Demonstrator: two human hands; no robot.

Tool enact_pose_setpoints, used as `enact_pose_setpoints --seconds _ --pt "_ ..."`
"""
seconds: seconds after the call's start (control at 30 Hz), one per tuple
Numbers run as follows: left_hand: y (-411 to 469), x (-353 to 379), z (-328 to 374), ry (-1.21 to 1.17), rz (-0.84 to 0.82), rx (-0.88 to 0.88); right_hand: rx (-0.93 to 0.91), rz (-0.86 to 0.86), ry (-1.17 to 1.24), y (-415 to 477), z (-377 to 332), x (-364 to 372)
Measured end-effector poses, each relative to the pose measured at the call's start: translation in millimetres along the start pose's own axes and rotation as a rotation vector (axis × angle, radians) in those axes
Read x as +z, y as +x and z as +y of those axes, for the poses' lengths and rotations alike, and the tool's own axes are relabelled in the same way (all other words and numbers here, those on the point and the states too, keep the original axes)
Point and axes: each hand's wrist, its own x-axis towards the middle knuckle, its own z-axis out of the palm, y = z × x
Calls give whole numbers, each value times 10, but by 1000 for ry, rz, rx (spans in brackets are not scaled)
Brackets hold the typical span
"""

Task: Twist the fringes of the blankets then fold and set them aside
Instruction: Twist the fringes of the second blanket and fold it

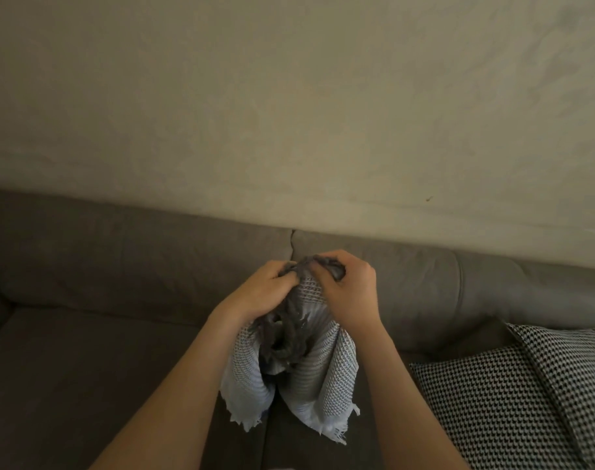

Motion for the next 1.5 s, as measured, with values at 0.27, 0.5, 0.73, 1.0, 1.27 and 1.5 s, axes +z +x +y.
enact_pose_setpoints --seconds 0.27,0.5,0.73,1.0,1.27,1.5 --pt "117 -127 217 335 204 181 100 88 159 -60 -18 -14" --pt "185 -246 426 138 470 330 118 -68 -63 -32 93 76" --pt "251 -463 461 69 655 335 -28 -218 -306 160 135 169" --pt "354 -411 431 -71 951 97 -80 -35 -57 225 6 36" --pt "431 -462 430 -154 1152 23 207 -360 -479 65 525 64" --pt "446 -417 421 -188 1109 34 175 -206 -237 -2 796 62"
